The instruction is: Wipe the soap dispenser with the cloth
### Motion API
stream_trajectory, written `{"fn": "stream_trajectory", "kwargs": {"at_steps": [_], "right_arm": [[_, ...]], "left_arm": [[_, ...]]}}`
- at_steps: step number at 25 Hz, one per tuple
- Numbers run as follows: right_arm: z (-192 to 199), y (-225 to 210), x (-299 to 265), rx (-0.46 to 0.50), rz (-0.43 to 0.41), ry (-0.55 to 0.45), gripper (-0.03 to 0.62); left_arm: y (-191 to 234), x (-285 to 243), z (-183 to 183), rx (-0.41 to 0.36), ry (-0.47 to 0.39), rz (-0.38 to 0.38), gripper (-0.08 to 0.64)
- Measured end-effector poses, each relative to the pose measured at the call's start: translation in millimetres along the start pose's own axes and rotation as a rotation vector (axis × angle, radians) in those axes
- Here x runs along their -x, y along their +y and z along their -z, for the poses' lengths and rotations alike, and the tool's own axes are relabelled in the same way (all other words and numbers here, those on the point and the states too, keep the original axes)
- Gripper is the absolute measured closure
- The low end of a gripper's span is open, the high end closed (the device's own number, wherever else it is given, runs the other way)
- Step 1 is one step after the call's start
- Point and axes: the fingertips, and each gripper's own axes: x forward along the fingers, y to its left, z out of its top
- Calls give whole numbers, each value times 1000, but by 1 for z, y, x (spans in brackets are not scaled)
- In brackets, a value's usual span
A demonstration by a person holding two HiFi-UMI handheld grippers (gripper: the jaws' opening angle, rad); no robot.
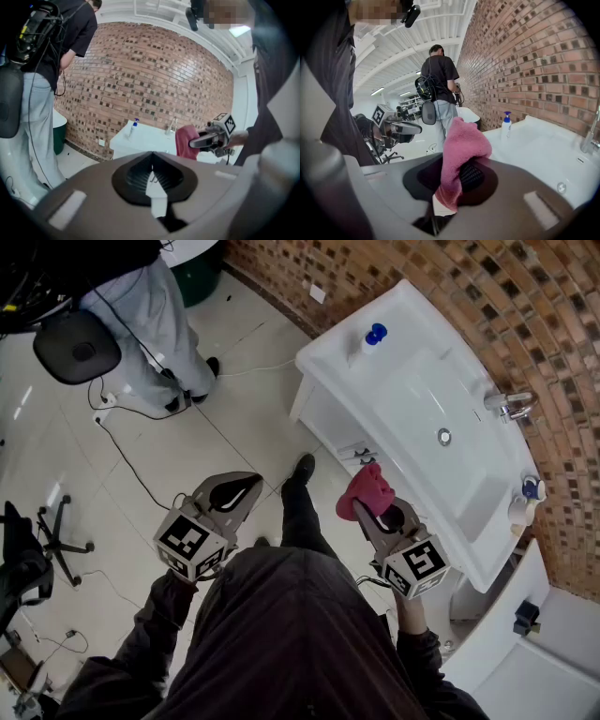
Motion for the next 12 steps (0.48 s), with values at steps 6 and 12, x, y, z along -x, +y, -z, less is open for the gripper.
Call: {"fn": "stream_trajectory", "kwargs": {"at_steps": [6,12], "right_arm": [[-55,-124,-32,9,29,-19,526],[-94,-208,-56,18,55,-33,526]], "left_arm": [[45,-98,-83,-31,3,12,560],[77,-168,-139,-67,-12,15,558]]}}
